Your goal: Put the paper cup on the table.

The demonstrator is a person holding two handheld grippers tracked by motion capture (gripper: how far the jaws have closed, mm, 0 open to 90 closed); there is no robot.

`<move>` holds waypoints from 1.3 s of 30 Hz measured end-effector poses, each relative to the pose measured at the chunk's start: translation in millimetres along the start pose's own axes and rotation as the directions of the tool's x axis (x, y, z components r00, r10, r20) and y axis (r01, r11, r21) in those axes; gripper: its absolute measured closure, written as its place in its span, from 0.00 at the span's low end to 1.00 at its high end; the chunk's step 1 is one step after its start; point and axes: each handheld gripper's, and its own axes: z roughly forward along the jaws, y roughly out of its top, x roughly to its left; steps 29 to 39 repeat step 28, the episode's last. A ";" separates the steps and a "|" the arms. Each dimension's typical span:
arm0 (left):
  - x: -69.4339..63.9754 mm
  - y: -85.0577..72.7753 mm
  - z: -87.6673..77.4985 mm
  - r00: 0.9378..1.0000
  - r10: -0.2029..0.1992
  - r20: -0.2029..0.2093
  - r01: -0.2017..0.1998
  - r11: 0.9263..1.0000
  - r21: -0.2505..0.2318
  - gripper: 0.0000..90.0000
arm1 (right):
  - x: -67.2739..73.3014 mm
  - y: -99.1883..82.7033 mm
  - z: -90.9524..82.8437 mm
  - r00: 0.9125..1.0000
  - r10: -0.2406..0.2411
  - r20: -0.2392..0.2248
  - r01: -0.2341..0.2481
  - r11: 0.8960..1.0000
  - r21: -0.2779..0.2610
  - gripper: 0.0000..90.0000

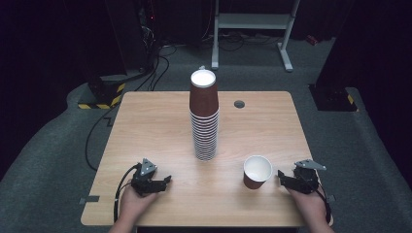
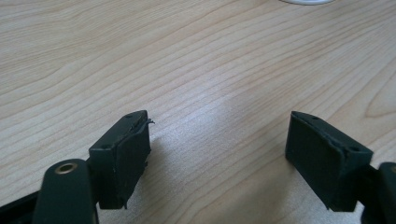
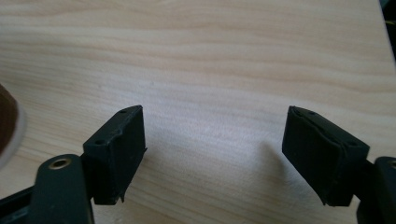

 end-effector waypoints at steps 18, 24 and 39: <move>0.9 1.8 2.4 0.999 -0.025 -0.024 0.025 1.000 0.013 0.17 | 8.2 0.7 4.7 1.000 0.020 0.010 -0.020 1.000 0.010 0.19; 0.8 1.8 2.1 1.000 -0.019 -0.017 0.020 1.000 0.013 0.18 | 8.3 0.6 4.7 1.000 0.020 0.010 -0.020 1.000 0.010 0.19; 0.5 1.7 2.1 1.000 -0.017 -0.014 0.017 1.000 0.010 0.19 | 8.4 0.6 4.6 1.000 0.022 0.010 -0.022 1.000 0.011 0.19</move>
